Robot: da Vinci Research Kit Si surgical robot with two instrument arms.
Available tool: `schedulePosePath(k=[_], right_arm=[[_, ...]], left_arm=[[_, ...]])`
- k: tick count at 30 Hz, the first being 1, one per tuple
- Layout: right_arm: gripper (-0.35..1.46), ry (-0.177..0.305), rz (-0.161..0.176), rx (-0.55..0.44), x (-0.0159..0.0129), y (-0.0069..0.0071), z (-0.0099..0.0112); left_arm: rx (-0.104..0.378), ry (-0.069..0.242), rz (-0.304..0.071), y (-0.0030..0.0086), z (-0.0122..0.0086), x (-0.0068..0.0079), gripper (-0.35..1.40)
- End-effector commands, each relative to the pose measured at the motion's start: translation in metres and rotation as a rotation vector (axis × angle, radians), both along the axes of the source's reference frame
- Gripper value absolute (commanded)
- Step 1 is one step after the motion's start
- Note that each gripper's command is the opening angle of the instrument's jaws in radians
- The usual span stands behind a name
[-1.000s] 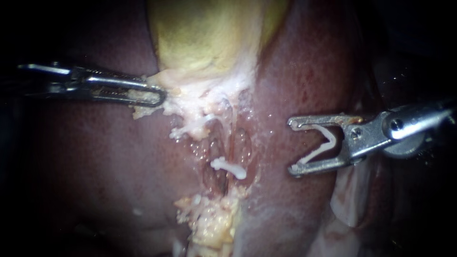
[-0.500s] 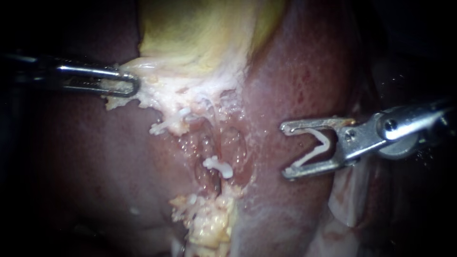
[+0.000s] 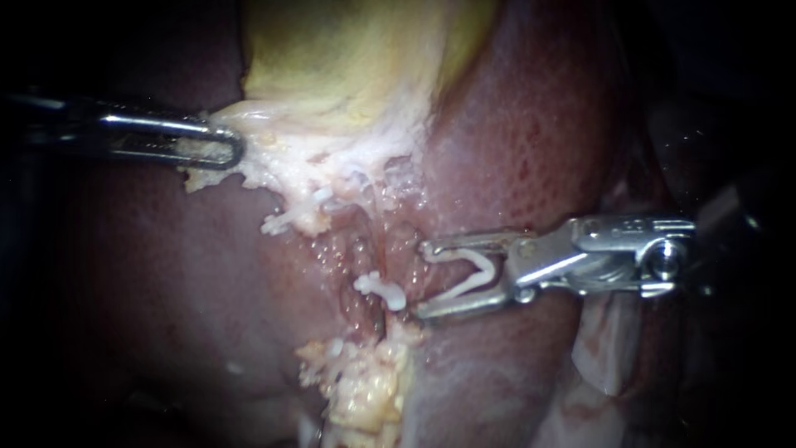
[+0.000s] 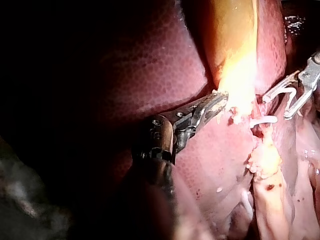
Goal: Clipping second clip right tube
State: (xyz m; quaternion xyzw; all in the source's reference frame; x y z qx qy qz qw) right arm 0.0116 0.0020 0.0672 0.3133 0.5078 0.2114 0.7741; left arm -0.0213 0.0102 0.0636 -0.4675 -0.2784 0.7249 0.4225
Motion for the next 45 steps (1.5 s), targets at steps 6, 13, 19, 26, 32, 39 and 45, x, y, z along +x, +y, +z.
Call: schedulePosePath(k=[6,13,19,26,32,39,45], right_arm=[[0.45,0.018,0.05,0.066,0.0017,0.0006,0.0006],[0.45,0.011,0.066,0.092,0.0033,0.0001,0.0017],[0.46,0.016,0.081,0.107,0.0045,-0.0005,0.0026],[0.46,0.05,0.087,0.154,0.0049,-0.0007,0.0028],[0.45,0.087,0.035,0.176,0.0049,-0.0012,0.0023],[0.44,0.113,0.009,0.191,0.0051,-0.0019,0.0014],[0.37,0.109,0.011,0.209,0.0049,-0.0019,0.0011]], left_arm=[[-0.001,0.001,0.0,0.0,0.0001,-0.0002,-0.35],[-0.001,0.001,-0.001,0.0,0.0001,-0.0003,-0.35],[-0.002,0.001,-0.001,0.0,0.0001,-0.0004,-0.35],[-0.002,0.002,-0.002,-0.0001,0.0,-0.0004,-0.35],[-0.002,0.002,-0.002,-0.0001,0.0,-0.0004,-0.35],[-0.002,0.002,-0.002,-0.0001,0.0,-0.0004,-0.35],[-0.002,0.002,-0.002,-0.0001,0.0,-0.0004,-0.35]])
